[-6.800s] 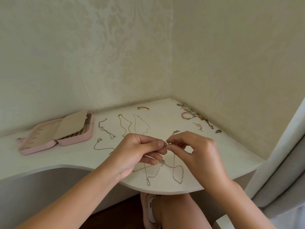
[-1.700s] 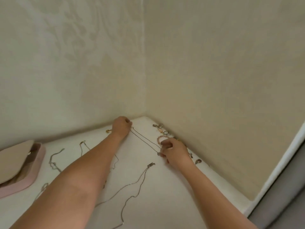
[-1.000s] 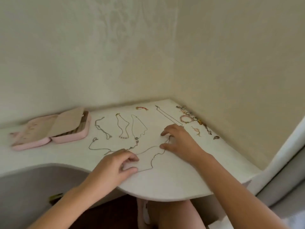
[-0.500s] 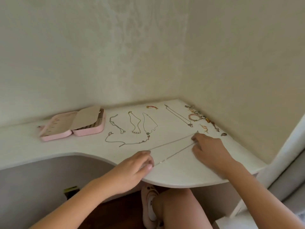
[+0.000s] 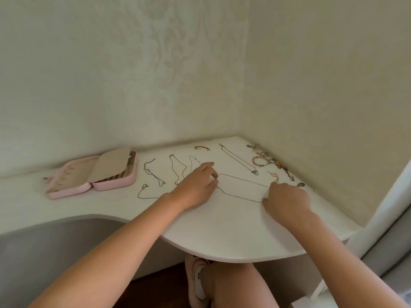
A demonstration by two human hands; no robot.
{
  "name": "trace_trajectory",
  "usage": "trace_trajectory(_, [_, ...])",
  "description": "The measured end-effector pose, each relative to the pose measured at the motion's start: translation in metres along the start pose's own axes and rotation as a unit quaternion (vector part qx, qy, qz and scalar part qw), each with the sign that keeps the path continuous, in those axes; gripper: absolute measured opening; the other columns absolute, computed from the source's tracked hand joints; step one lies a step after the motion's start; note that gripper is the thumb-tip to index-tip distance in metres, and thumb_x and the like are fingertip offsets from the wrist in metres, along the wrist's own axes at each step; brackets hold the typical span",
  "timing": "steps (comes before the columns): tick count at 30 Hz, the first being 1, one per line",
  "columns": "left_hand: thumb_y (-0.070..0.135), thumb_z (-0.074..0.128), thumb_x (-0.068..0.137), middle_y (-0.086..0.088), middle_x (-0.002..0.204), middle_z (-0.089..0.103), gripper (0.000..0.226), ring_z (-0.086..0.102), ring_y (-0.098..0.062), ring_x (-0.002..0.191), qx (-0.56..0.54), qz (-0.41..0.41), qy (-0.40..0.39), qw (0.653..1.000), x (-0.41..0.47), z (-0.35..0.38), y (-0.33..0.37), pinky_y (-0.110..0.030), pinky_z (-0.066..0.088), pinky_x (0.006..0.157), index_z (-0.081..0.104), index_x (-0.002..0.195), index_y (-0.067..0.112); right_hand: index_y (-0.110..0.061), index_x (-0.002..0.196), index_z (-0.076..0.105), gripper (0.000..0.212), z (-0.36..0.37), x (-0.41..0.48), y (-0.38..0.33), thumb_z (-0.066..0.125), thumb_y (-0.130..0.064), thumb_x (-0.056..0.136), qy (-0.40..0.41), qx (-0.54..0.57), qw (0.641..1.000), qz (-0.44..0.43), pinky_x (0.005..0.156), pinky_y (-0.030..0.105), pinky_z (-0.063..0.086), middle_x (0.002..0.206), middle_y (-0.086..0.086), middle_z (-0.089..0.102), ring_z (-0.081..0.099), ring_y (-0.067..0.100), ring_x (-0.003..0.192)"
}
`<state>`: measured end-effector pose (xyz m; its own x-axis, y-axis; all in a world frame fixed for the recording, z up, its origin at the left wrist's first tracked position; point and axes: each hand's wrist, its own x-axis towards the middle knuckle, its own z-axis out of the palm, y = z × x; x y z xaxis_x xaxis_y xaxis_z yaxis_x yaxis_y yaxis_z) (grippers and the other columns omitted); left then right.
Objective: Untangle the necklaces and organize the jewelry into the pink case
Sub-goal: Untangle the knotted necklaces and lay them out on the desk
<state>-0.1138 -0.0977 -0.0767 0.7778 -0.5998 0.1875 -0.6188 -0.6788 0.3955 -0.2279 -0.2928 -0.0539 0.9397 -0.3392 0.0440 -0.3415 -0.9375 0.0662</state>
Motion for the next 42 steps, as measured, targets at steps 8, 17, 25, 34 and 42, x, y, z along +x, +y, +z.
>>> trace_trajectory(8, [0.050, 0.023, 0.101, -0.002, 0.162, -0.001, 0.065, -0.001, -0.016, 0.148, 0.097, -0.159, -0.048, 0.981, -0.110, -0.015, -0.040, -0.028, -0.001, 0.117, 0.005, 0.155, 0.019, -0.020, 0.147, 0.035, 0.051, 0.020, 0.005, -0.088, 0.037, -0.008, 0.098, -0.022, 0.250, 0.900, -0.358, 0.111, 0.015, 0.013, 0.154, -0.002, 0.032, 0.028, 0.013, 0.142])
trace_trajectory(17, [0.078, 0.021, 0.080, 0.013, 0.153, -0.027, 0.055, -0.032, -0.011, 0.140, 0.118, -0.029, -0.193, 0.974, -0.144, -0.034, -0.043, -0.036, -0.019, 0.113, -0.005, 0.129, 0.073, -0.036, 0.148, 0.031, 0.047, 0.024, -0.009, -0.084, 0.029, -0.021, 0.103, -0.052, 0.148, 0.920, -0.359, 0.118, 0.035, 0.015, 0.160, -0.002, 0.018, 0.017, 0.020, 0.146])
trace_trajectory(25, [0.077, 0.035, 0.083, 0.015, 0.153, -0.030, 0.061, -0.038, -0.006, 0.136, 0.078, 0.009, -0.241, 0.967, -0.148, -0.033, -0.027, -0.037, -0.022, 0.113, -0.004, 0.130, 0.075, -0.023, 0.114, 0.069, 0.035, 0.019, 0.015, -0.071, 0.044, -0.008, 0.093, -0.020, 0.260, 0.940, -0.218, 0.091, 0.019, 0.040, 0.120, -0.007, 0.065, 0.057, 0.012, 0.112])
trace_trajectory(34, [0.073, 0.042, 0.084, 0.016, 0.154, -0.029, 0.067, -0.038, -0.004, 0.136, 0.041, 0.026, -0.269, 0.962, -0.144, -0.031, -0.012, -0.039, -0.022, 0.114, 0.001, 0.136, 0.070, -0.018, 0.099, 0.072, 0.023, 0.010, 0.062, -0.070, 0.060, -0.003, 0.087, -0.008, 0.328, 0.927, -0.180, 0.056, 0.002, 0.039, 0.101, -0.002, 0.065, 0.055, 0.003, 0.076])
trace_trajectory(42, [0.051, 0.054, 0.088, 0.022, 0.148, 0.033, 0.049, 0.032, 0.003, 0.136, -0.133, -0.043, -0.037, 0.989, -0.121, -0.045, -0.030, -0.025, 0.022, 0.116, 0.037, 0.134, 0.054, -0.024, 0.088, 0.070, 0.012, -0.003, 0.074, -0.083, 0.077, -0.021, 0.078, -0.094, 0.256, 0.910, -0.312, 0.068, 0.015, 0.040, 0.089, -0.009, 0.060, 0.054, 0.005, 0.079])
